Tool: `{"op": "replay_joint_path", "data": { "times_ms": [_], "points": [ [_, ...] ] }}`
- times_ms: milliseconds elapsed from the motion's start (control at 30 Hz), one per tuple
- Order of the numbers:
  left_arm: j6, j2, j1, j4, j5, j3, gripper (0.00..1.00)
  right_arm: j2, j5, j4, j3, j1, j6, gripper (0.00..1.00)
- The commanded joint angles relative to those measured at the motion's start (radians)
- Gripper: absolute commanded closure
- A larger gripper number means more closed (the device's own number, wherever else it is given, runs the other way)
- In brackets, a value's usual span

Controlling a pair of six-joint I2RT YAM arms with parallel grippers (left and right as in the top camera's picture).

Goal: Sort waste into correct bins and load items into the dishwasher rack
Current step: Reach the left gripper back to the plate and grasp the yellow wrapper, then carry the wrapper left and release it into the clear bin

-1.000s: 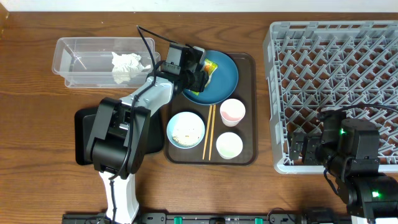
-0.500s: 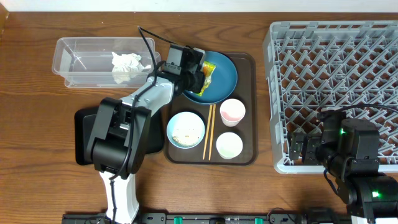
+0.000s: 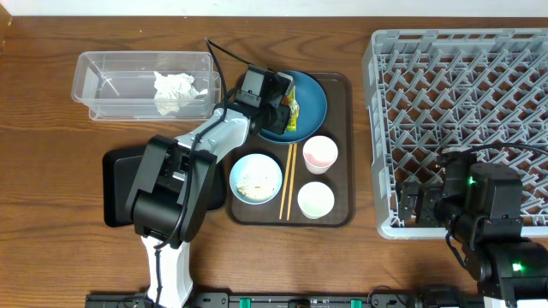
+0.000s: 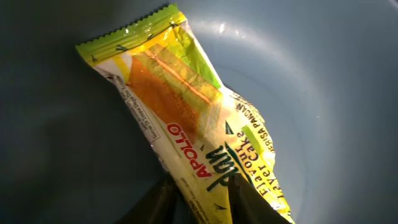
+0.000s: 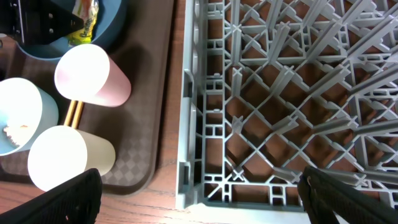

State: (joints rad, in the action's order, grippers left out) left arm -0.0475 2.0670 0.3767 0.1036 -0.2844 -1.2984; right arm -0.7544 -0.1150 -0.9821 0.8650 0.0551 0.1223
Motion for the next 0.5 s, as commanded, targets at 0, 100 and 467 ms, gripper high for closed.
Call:
{"op": "replay_joint_path", "data": {
  "times_ms": [0,100,467],
  "points": [
    [0.000,0.018,0.000,-0.006,0.020,0.012,0.80,0.002,0.007,0.002,0.022,-0.008,0.003,0.01],
    [0.000,0.011,0.000,-0.017,0.021,0.011,0.94,0.002,0.007,0.002,0.022,-0.008,0.003,0.01],
    [0.000,-0.160,-0.039,0.019,0.032,0.009,0.94,0.002,0.011,0.002,0.022,-0.008,0.003,0.01]
  ]
}}
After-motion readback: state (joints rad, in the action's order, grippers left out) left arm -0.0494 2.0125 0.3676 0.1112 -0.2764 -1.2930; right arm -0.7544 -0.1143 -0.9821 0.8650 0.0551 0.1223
